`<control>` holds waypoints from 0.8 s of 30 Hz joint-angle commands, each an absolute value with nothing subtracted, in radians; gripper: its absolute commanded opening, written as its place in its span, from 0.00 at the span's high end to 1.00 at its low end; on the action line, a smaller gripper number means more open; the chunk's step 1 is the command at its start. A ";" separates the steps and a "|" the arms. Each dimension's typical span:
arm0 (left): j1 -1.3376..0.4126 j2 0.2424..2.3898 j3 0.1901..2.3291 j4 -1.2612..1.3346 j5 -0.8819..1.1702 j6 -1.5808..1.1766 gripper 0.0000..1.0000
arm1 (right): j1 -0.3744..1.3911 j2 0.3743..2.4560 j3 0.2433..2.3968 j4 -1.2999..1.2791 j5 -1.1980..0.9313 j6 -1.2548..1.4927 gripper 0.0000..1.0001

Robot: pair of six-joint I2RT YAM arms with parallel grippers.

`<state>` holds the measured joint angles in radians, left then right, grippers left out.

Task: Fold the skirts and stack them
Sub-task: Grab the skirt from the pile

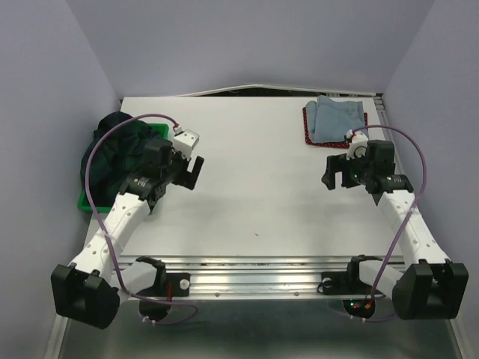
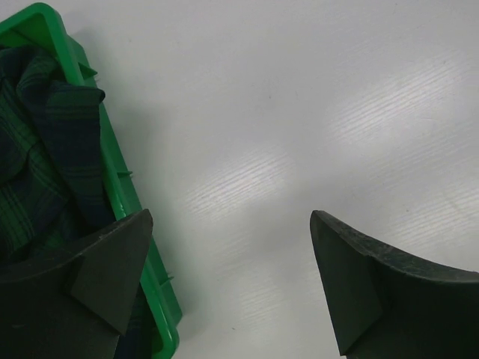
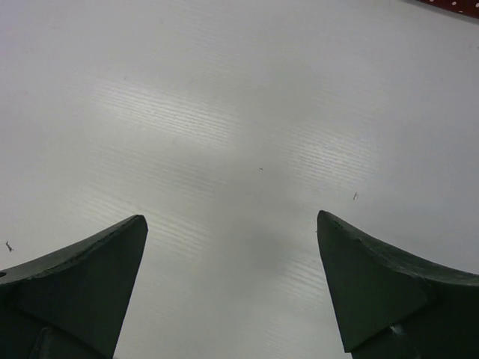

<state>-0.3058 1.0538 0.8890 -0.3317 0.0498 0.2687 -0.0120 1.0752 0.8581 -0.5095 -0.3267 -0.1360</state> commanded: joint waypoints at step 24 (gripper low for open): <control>0.298 1.802 1.859 -0.710 0.134 0.209 0.02 | -0.014 1.256 0.943 -0.354 -0.445 -0.087 0.00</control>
<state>0.2859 1.7744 1.8690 -0.6491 0.1375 0.2211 -0.0120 1.2407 0.8959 -0.4179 -0.4236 -0.0998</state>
